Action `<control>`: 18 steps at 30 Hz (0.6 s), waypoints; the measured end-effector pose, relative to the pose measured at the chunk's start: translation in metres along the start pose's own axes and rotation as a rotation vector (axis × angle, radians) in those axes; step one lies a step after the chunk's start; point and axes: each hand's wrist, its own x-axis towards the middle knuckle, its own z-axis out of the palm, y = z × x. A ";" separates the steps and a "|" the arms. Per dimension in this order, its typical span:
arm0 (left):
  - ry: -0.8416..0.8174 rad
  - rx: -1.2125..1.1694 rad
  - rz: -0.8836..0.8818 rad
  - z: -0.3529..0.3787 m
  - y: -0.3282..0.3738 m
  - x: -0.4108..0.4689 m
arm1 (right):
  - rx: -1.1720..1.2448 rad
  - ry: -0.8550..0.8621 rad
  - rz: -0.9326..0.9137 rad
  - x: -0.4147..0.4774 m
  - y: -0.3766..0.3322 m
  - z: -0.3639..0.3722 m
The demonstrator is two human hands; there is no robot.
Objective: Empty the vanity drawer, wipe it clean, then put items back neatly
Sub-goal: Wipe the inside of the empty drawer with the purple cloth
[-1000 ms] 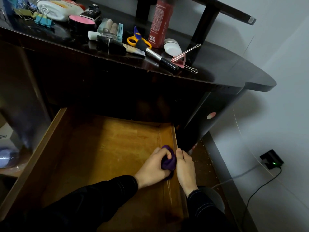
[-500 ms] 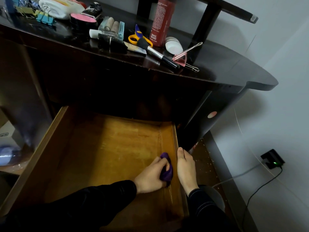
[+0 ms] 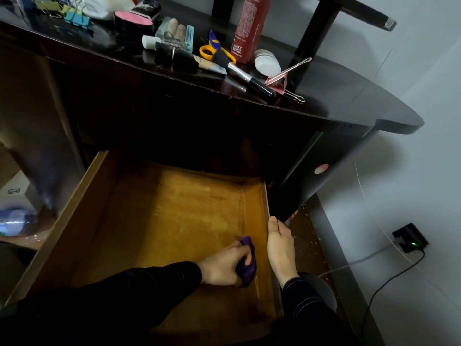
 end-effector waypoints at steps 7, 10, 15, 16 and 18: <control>0.247 -0.215 0.115 -0.002 0.018 0.003 | -0.001 0.030 -0.001 0.000 -0.001 0.000; 0.070 -0.089 0.031 0.005 0.009 -0.002 | -0.001 0.016 0.007 0.000 -0.001 0.001; 0.092 -0.135 0.026 -0.003 0.015 -0.003 | 0.005 0.019 0.010 0.000 -0.001 0.001; 0.145 -0.196 0.050 -0.004 0.020 -0.002 | 0.008 0.020 0.008 0.000 -0.001 0.001; 0.212 -0.277 0.073 -0.001 0.024 -0.002 | 0.009 0.016 0.009 0.001 -0.001 0.000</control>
